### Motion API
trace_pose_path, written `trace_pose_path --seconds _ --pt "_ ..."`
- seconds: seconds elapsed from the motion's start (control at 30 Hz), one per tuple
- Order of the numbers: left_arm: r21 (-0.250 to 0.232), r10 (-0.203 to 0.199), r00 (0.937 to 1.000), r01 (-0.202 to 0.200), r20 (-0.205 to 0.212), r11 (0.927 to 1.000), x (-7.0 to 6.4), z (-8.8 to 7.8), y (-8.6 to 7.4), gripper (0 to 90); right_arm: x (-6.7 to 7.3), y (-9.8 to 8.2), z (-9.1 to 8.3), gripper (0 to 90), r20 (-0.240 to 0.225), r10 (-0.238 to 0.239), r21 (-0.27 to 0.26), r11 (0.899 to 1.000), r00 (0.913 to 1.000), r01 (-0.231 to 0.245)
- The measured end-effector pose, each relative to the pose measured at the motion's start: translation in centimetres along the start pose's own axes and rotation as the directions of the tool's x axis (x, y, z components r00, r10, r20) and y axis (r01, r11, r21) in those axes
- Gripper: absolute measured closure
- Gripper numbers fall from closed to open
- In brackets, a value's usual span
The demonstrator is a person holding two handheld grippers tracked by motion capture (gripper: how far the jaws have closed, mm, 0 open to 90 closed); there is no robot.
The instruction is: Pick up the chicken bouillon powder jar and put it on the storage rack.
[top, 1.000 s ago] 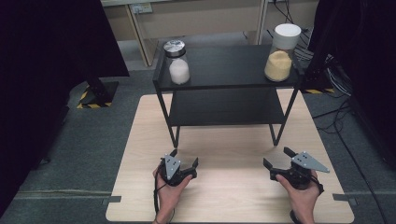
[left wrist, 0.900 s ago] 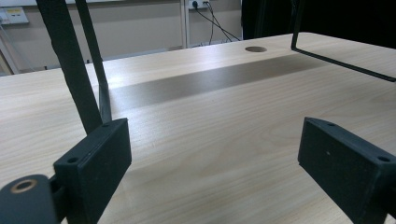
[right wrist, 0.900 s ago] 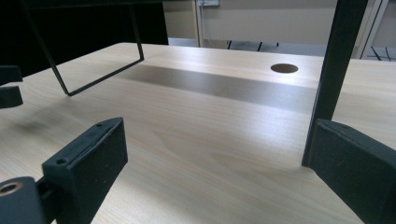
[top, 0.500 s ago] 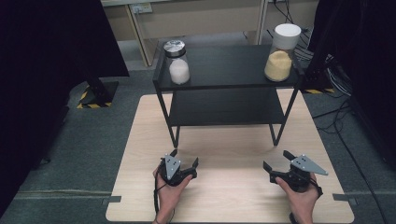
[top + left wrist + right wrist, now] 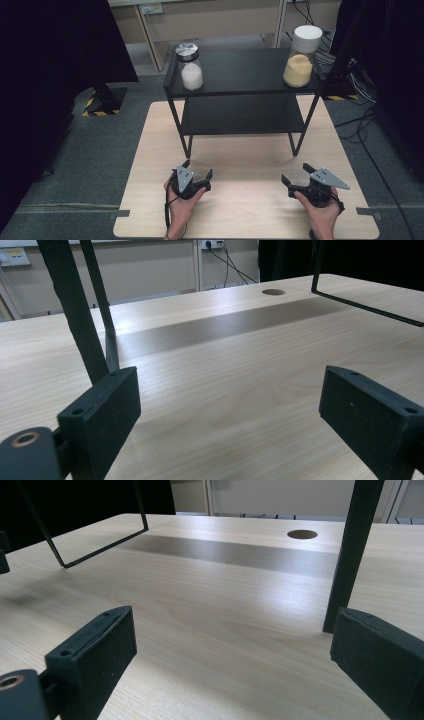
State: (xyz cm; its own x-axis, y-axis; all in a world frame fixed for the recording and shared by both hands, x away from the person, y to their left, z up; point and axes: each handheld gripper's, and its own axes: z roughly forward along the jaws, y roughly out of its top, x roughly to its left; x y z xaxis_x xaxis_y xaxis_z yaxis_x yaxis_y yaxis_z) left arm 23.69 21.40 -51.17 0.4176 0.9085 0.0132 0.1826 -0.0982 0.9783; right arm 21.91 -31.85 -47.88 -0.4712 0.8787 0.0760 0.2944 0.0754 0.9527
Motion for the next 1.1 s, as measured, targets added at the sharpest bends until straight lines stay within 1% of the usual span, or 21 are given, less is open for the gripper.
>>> trace_pose_path --seconds 0.2,0.8,1.1 --pt "0.000 0.000 1.0000 0.000 0.001 1.0000 0.02 0.00 0.00 8.9 0.06 -0.07 0.09 4.7 0.003 -0.004 0.005 1.000 1.0000 0.004" --pt "0.000 0.001 1.0000 -0.001 0.001 1.0000 0.01 0.00 0.00 8.9 0.03 -0.35 0.46 4.7 0.041 -0.019 0.021 1.000 0.9990 0.018" --pt "0.003 0.002 1.0000 -0.002 0.000 1.0000 -0.02 0.02 0.05 8.9 -0.07 -0.33 0.51 4.7 0.044 -0.020 0.024 1.000 0.9988 0.019"
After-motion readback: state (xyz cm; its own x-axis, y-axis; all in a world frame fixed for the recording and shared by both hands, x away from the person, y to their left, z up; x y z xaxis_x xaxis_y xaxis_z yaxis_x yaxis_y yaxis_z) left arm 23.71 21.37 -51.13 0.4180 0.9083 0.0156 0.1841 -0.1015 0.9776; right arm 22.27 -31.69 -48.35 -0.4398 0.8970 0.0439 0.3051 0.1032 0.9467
